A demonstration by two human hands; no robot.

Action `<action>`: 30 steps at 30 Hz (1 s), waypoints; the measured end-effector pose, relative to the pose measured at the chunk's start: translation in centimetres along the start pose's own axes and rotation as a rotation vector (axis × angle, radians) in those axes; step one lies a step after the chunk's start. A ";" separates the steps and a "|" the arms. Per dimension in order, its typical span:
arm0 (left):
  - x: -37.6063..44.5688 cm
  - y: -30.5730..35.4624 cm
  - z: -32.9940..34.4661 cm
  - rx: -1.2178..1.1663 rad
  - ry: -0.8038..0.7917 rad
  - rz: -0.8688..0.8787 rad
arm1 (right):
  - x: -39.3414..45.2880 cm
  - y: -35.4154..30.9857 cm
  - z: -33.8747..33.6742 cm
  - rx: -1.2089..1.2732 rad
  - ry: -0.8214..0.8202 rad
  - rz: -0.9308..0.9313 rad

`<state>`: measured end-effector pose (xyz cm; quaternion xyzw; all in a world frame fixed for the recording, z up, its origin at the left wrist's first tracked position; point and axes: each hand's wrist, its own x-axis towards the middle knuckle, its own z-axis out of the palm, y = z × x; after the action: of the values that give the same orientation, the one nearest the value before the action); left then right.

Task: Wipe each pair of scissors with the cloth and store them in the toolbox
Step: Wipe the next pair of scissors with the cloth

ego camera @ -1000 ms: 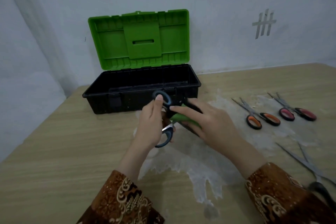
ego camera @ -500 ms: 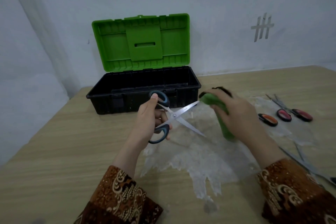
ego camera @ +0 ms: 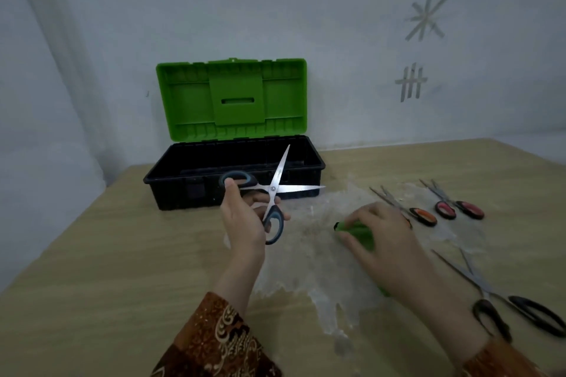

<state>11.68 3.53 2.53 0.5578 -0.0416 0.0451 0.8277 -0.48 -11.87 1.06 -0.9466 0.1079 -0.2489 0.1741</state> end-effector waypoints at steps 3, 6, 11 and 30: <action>0.0 -1.1 0.5 -0.028 0.018 -0.039 | -0.9 -4.8 1.2 0.478 -0.213 0.056; -0.3 -1.8 0.9 -0.048 0.025 -0.095 | 0.0 -7.5 3.1 0.709 -0.196 0.132; 0.2 -1.1 0.7 -0.039 0.010 0.022 | 2.5 -7.1 3.0 0.989 -0.100 0.286; 9.1 -3.9 0.6 0.985 -0.129 0.663 | 24.9 -2.2 2.1 0.540 -0.148 0.026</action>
<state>21.17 1.81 0.21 0.8348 -0.2379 0.2812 0.4093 22.13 -16.51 10.99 -0.8802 0.0367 -0.1967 0.4304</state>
